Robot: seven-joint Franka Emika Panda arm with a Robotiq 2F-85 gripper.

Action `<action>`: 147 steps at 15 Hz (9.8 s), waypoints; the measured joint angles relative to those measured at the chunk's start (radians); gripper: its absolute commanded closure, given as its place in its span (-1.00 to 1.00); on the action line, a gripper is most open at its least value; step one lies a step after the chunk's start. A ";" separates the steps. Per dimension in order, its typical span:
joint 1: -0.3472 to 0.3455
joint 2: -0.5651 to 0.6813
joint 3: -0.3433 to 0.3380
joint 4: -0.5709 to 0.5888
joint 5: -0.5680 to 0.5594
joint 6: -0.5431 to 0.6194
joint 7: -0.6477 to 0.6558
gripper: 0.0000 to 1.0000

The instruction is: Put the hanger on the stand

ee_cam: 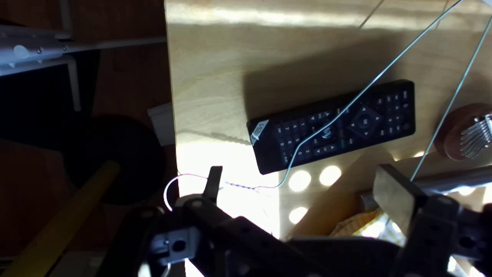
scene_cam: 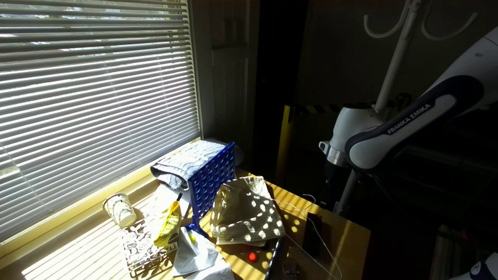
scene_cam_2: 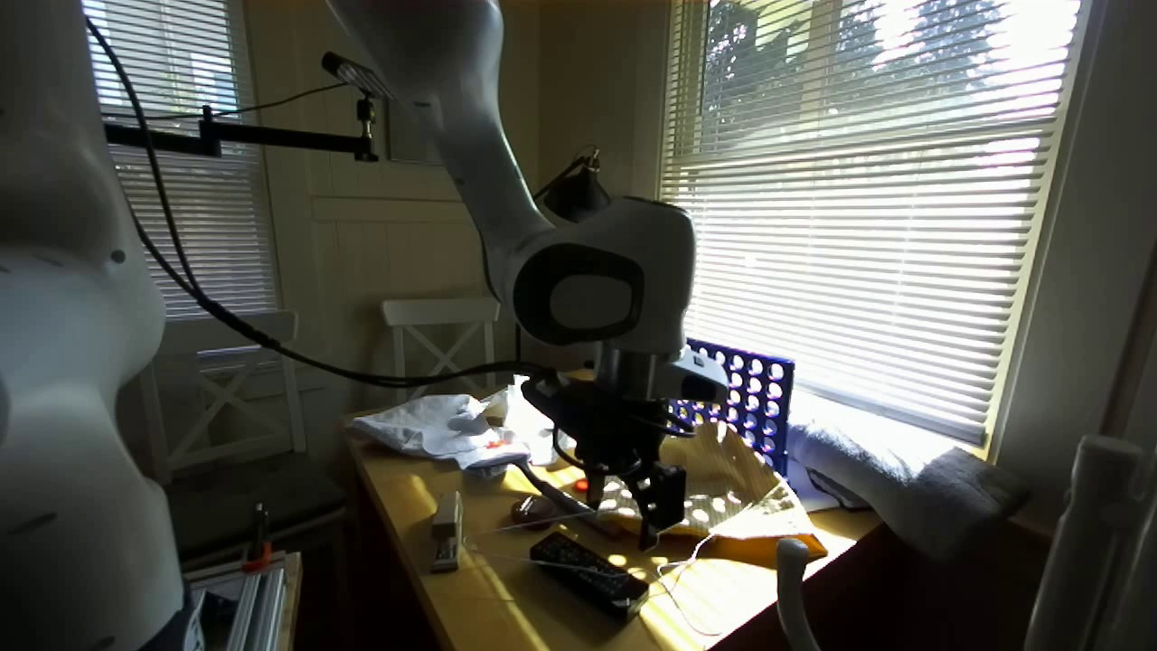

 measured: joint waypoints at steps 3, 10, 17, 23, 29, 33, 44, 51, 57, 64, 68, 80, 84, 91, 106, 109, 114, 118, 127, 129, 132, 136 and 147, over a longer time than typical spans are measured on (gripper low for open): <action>0.004 0.048 0.004 -0.002 -0.065 0.066 0.101 -1.00; -0.007 0.147 -0.002 0.000 -0.059 0.252 0.236 -1.00; -0.022 0.210 -0.044 0.006 -0.048 0.365 0.375 -1.00; -0.032 0.225 0.048 0.023 -0.006 0.366 0.371 -1.00; -0.028 0.264 0.105 0.052 -0.006 0.365 0.347 -1.00; -0.029 0.295 0.113 0.071 -0.006 0.363 0.319 -1.00; -0.036 0.363 0.083 0.124 -0.011 0.302 0.285 -1.00; -0.039 0.398 0.075 0.163 -0.012 0.293 0.273 -1.00; -0.049 0.403 0.093 0.194 -0.011 0.300 0.273 -1.00; -0.047 0.404 0.105 0.197 -0.013 0.288 0.256 -1.00; -0.047 0.403 0.105 0.188 -0.015 0.278 0.243 -1.00; -0.045 0.400 0.112 0.182 -0.016 0.269 0.212 -0.61; -0.044 0.399 0.112 0.182 -0.017 0.269 0.211 0.07; -0.044 0.393 0.113 0.182 -0.017 0.269 0.211 0.98; -0.023 0.250 0.060 0.151 -0.034 0.268 0.243 0.98; 0.004 0.179 -0.007 0.111 -0.101 0.257 0.303 0.98; 0.027 0.066 -0.101 0.062 -0.313 0.169 0.474 0.98; 0.022 -0.026 -0.101 0.045 -0.418 0.031 0.560 0.98; -0.039 -0.206 -0.046 0.019 -0.483 -0.244 0.612 0.98; -0.064 -0.235 -0.041 0.018 -0.504 -0.292 0.623 0.98; -0.097 -0.274 -0.038 0.016 -0.522 -0.351 0.630 0.98; -0.130 -0.315 -0.038 -0.002 -0.524 -0.393 0.630 0.98; -0.215 -0.342 -0.056 -0.048 -0.524 -0.405 0.627 0.98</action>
